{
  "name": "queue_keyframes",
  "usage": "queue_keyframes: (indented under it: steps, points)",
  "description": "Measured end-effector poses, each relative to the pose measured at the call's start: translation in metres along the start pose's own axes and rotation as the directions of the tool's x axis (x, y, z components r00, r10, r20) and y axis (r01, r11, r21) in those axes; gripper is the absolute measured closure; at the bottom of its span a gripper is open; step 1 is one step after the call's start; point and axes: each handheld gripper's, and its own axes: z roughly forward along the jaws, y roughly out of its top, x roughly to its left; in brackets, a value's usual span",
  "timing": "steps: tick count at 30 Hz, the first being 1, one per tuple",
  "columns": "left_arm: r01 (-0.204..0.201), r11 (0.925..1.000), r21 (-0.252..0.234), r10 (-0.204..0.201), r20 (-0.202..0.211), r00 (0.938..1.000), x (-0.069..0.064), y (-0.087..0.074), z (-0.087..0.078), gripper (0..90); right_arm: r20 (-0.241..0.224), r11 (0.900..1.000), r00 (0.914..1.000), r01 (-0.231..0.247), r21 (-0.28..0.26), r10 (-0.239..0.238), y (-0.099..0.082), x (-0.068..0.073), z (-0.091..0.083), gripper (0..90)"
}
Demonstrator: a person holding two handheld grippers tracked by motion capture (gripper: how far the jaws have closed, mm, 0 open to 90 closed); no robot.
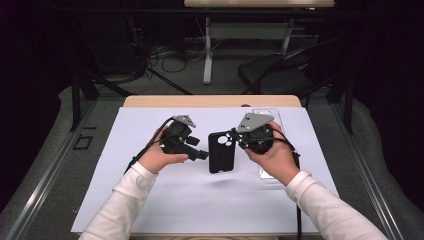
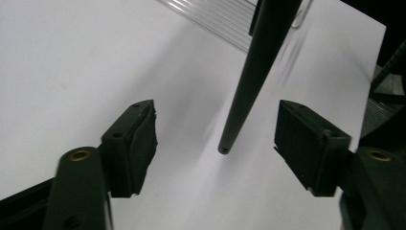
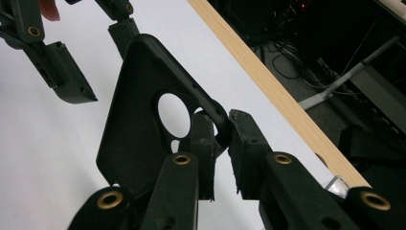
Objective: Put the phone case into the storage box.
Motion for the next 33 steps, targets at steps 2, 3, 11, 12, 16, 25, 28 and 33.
queue_keyframes:
  steps: [2, 3, 11, 12, 16, 25, 28, 33]
  points:
    - [-0.005, 0.9999, -0.014, 0.005, -0.017, 0.9999, 0.000, -0.003, -0.001, 26.1, -0.002, 1.0000, 1.0000, -0.005, -0.005, 0.005, 0.000, -0.001, 0.000, 80.9]
    - [-0.004, 0.9998, -0.020, 0.003, -0.021, 0.9998, 0.000, -0.004, -0.002, 24.8, -0.002, 0.9999, 1.0000, -0.006, -0.010, 0.006, 0.000, -0.001, -0.001, 80.9]
    - [0.045, 0.9965, -0.071, -0.047, -0.014, 0.9988, 0.005, -0.015, -0.007, 17.7, 0.012, 0.9988, 0.9999, 0.001, -0.049, 0.000, -0.001, -0.003, -0.003, 80.9]
    - [0.051, 0.9962, -0.070, -0.052, -0.014, 0.9985, 0.005, -0.016, -0.008, 16.9, 0.011, 0.9986, 0.9999, 0.001, -0.052, -0.001, -0.001, -0.003, -0.003, 80.9]
    - [0.070, 0.9945, -0.078, -0.072, -0.017, 0.9973, 0.008, -0.019, -0.008, 15.7, 0.013, 0.9981, 0.9999, 0.009, -0.061, -0.008, -0.001, -0.003, -0.002, 80.8]
    - [0.098, 0.9897, -0.104, -0.101, -0.027, 0.9945, 0.010, -0.022, -0.013, 15.2, 0.023, 0.9971, 0.9997, 0.011, -0.075, -0.009, -0.001, -0.005, -0.002, 80.8]
    - [0.095, 0.9896, -0.108, -0.098, -0.017, 0.9951, 0.011, -0.024, -0.012, 7.9, 0.026, 0.9971, 0.9996, 0.015, -0.075, -0.013, -0.002, -0.006, -0.002, 80.9]
    - [0.114, 0.9868, -0.115, -0.115, -0.006, 0.9933, 0.013, -0.027, -0.013, 4.1, 0.038, 0.9970, 0.9991, 0.019, -0.075, -0.016, -0.004, -0.010, -0.002, 80.8]
